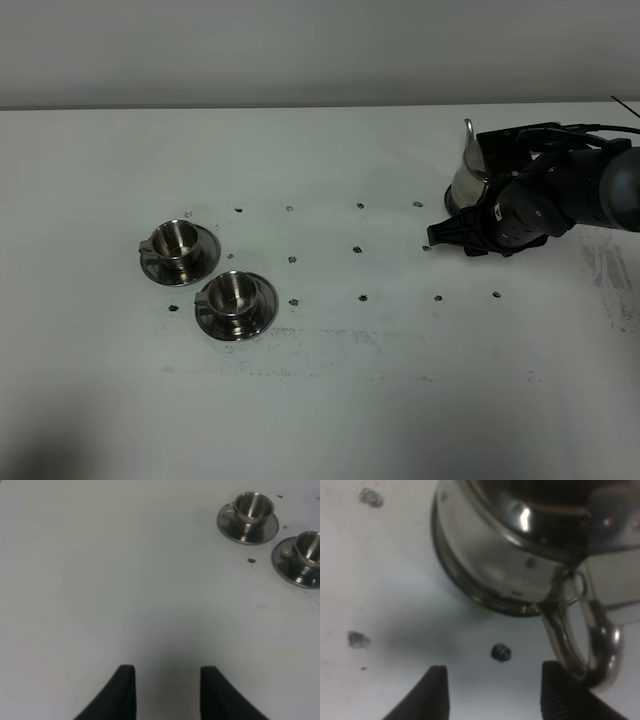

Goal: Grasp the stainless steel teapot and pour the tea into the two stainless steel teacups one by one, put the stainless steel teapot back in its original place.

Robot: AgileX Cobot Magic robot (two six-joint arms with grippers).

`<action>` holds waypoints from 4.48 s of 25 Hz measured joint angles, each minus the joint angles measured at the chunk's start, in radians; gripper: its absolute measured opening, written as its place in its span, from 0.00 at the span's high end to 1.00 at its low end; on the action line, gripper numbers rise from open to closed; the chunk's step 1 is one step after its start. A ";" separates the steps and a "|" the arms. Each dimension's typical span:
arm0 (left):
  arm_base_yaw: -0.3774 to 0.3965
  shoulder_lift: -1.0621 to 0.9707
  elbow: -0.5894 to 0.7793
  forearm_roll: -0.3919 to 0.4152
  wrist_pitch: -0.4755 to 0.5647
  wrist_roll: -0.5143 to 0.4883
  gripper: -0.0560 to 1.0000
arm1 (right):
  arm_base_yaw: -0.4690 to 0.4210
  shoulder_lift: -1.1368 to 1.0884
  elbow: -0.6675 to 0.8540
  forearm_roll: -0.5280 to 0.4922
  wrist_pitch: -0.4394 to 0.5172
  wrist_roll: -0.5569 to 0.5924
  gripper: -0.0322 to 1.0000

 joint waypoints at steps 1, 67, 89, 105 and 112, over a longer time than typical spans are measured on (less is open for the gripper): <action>0.000 0.000 0.000 0.000 0.000 0.000 0.60 | 0.000 -0.007 0.000 -0.012 0.005 0.010 0.57; 0.000 0.000 0.000 0.000 0.000 -0.001 0.60 | -0.120 0.203 -0.622 0.380 0.677 -0.689 0.46; 0.000 0.000 0.000 0.000 0.000 -0.001 0.60 | -0.120 0.238 -0.622 0.372 0.639 -0.723 0.80; 0.000 0.000 0.000 0.000 0.000 -0.001 0.60 | -0.120 0.151 -0.622 0.391 0.664 -0.745 0.80; 0.000 0.000 0.000 0.000 0.000 -0.001 0.60 | -0.076 0.134 -0.622 0.423 0.680 -0.869 0.80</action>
